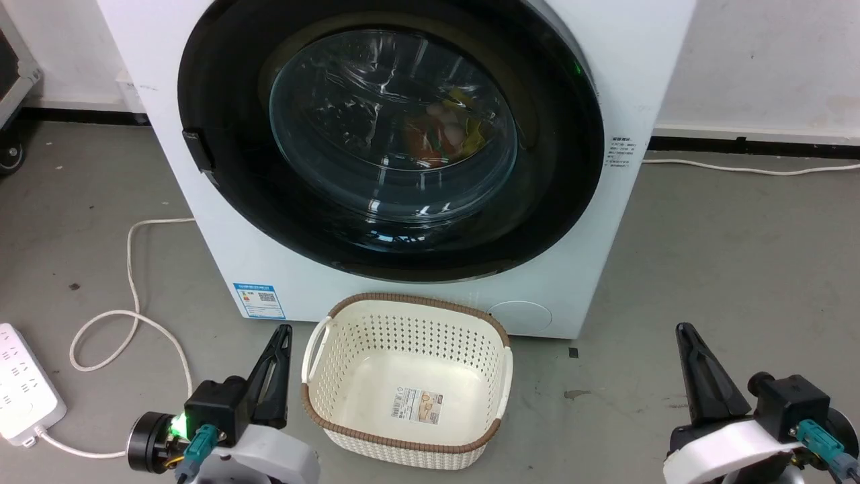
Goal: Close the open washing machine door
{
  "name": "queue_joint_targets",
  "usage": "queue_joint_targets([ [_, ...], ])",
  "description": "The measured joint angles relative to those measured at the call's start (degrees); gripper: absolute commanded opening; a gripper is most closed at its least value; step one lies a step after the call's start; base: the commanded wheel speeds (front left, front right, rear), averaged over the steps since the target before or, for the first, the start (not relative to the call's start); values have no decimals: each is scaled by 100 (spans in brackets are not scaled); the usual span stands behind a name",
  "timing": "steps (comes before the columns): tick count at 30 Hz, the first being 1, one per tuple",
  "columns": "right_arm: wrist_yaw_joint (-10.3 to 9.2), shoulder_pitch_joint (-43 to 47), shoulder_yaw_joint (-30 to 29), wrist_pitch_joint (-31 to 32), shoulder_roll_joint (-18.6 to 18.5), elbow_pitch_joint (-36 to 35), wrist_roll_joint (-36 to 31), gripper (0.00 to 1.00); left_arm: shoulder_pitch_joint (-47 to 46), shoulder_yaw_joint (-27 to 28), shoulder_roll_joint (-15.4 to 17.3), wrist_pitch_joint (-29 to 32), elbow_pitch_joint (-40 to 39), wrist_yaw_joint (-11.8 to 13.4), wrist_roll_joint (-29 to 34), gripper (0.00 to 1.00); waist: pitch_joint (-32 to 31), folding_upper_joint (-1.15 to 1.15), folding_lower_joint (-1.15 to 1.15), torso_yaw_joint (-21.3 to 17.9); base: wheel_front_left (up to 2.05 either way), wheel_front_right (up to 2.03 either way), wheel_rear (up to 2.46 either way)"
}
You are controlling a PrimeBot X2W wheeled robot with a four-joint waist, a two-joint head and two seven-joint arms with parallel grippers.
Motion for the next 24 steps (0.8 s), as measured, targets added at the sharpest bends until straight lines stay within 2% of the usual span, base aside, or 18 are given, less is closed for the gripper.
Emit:
queue_joint_targets([
  [24,0,2,35,293,0,-180,-129,0,60,76,-26,277,-198,141,60,0,19,0,0,27,0,0,0],
])
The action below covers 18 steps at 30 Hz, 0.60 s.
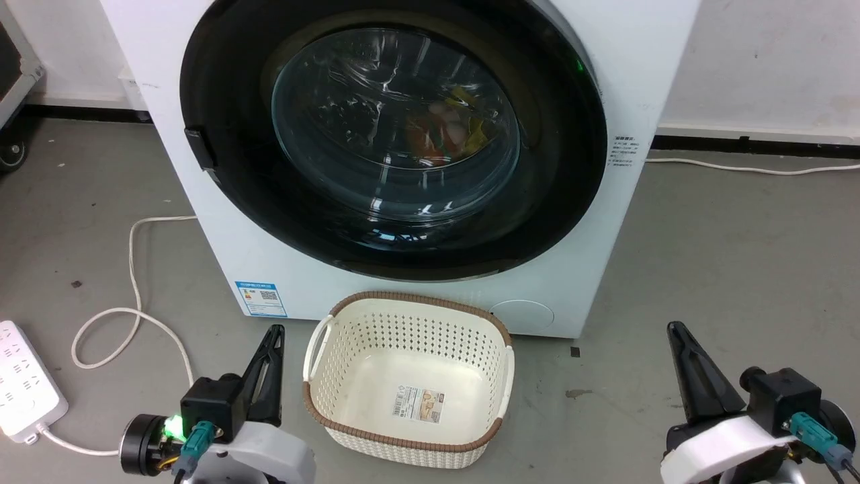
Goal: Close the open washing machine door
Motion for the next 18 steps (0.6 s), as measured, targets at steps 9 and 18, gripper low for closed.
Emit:
queue_joint_targets([
  [9,0,1,12,105,0,-58,-51,0,5,25,-10,118,-71,51,40,0,7,0,0,10,0,0,0],
  [18,0,2,25,209,0,-124,-94,0,28,53,-26,222,-141,99,68,0,13,0,0,19,0,0,0],
])
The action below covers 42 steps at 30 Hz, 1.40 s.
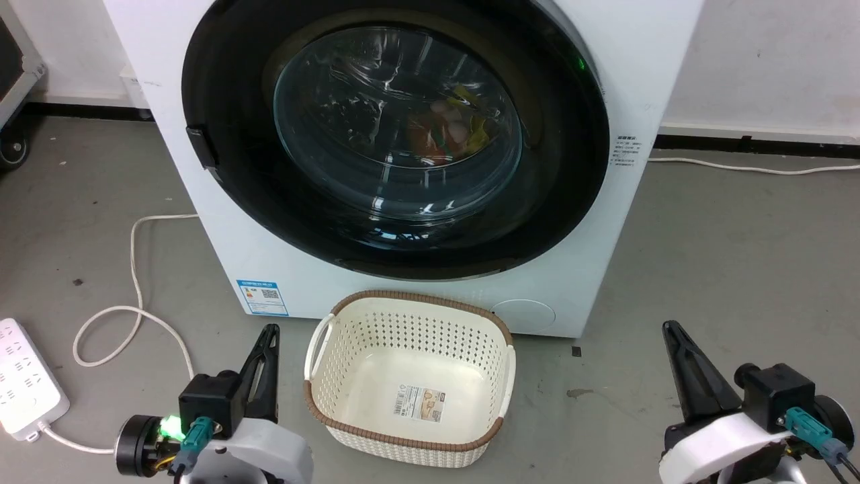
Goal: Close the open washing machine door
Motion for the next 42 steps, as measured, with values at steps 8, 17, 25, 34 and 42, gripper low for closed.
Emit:
queue_joint_targets([
  [8,0,2,7,82,0,-57,-57,0,3,16,-27,82,-59,52,23,0,6,0,0,9,0,0,0],
  [17,0,28,18,197,0,-108,-101,0,52,33,-45,191,-136,103,33,0,13,0,0,18,0,0,0],
  [25,0,41,30,289,0,-172,-153,0,85,51,-54,287,-200,148,71,0,19,0,0,27,0,0,0],
  [34,0,46,43,402,0,-244,-208,0,90,70,-68,398,-287,201,122,0,26,0,-1,38,0,0,0],
  [42,0,49,54,500,0,-291,-220,0,97,96,-73,482,-341,249,130,0,32,0,-1,46,0,0,0],
])
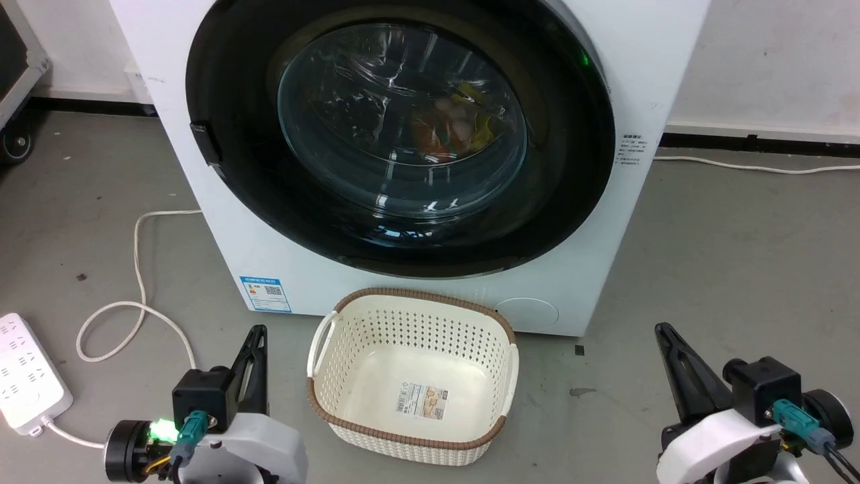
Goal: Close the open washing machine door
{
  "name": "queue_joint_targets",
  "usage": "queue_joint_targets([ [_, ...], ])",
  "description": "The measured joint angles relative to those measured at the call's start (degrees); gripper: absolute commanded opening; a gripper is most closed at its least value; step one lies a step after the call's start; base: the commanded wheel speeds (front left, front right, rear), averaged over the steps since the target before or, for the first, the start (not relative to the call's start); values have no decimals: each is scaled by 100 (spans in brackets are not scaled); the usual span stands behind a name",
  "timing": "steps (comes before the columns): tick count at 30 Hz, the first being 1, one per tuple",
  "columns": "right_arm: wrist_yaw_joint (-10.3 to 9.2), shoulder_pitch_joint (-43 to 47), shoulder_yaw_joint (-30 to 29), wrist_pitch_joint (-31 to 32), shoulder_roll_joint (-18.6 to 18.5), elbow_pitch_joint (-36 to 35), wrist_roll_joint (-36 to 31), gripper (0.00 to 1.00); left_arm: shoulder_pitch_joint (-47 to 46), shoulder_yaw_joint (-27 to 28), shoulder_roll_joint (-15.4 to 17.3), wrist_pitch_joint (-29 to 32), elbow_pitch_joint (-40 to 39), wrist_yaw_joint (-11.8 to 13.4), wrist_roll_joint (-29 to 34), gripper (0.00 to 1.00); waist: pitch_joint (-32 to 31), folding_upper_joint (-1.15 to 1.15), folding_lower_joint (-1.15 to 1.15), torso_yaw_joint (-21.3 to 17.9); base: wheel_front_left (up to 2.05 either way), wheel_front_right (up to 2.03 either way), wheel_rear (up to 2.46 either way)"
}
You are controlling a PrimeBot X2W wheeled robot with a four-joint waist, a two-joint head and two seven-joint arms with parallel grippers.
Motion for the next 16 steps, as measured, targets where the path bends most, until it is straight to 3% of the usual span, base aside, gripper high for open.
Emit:
queue_joint_targets([
  [16,0,5,13,74,1,-55,-41,0,20,30,-11,93,-51,47,36,0,4,0,0,6,0,0,0],
])
